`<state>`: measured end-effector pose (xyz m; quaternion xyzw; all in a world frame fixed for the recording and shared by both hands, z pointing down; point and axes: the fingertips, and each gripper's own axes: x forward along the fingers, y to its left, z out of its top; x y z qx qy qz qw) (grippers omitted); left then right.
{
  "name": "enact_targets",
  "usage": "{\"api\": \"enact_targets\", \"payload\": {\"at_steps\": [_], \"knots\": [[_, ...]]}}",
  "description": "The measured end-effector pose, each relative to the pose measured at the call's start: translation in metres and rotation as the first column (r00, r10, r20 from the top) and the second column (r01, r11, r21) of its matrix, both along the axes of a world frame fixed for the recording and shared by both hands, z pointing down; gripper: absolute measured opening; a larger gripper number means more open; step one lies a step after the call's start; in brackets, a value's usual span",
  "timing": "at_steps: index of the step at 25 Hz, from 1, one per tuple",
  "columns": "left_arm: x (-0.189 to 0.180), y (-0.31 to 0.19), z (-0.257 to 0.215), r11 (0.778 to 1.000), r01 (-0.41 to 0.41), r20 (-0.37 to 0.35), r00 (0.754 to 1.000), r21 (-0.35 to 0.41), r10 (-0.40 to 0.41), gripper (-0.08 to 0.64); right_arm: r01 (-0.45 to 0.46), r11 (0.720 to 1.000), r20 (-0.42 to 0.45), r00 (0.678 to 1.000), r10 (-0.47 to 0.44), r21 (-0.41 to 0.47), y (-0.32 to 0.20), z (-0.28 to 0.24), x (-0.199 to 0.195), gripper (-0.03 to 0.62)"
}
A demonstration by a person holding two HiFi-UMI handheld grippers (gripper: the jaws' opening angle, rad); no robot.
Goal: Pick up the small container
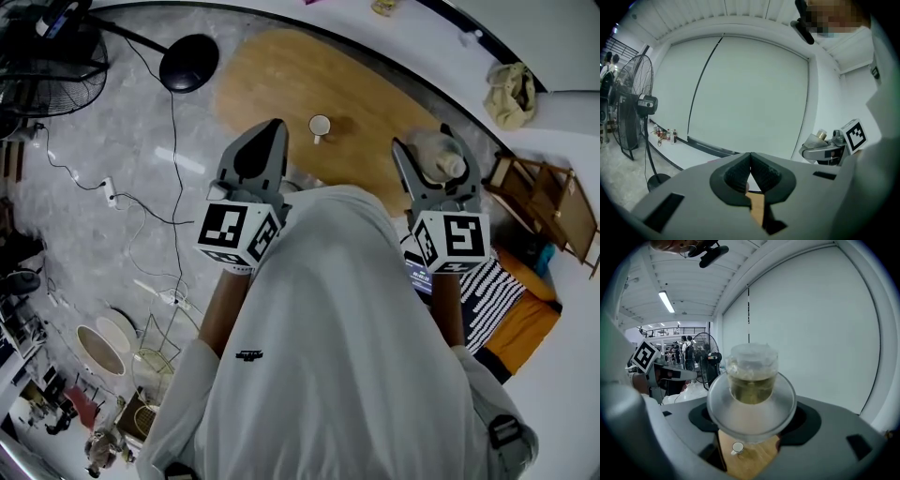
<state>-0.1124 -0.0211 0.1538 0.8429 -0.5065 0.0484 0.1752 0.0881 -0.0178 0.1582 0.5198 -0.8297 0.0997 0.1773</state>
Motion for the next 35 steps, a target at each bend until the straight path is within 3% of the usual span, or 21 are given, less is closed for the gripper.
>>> {"api": "enact_targets", "payload": {"at_steps": [14,35], "knots": [[0.006,-0.004,-0.007,1.0,-0.008,-0.003,1.0,0.01,0.008,0.02,0.085,0.996,-0.021,0.996,-0.085,-0.008,0.005,0.001,-0.01,0.337],[0.016,0.002,-0.006,1.0,-0.022,-0.005,1.0,-0.001,0.021,0.02,0.021,1.0,0.059,0.998,-0.021,-0.013,0.007,0.003,0.003,0.337]]}}
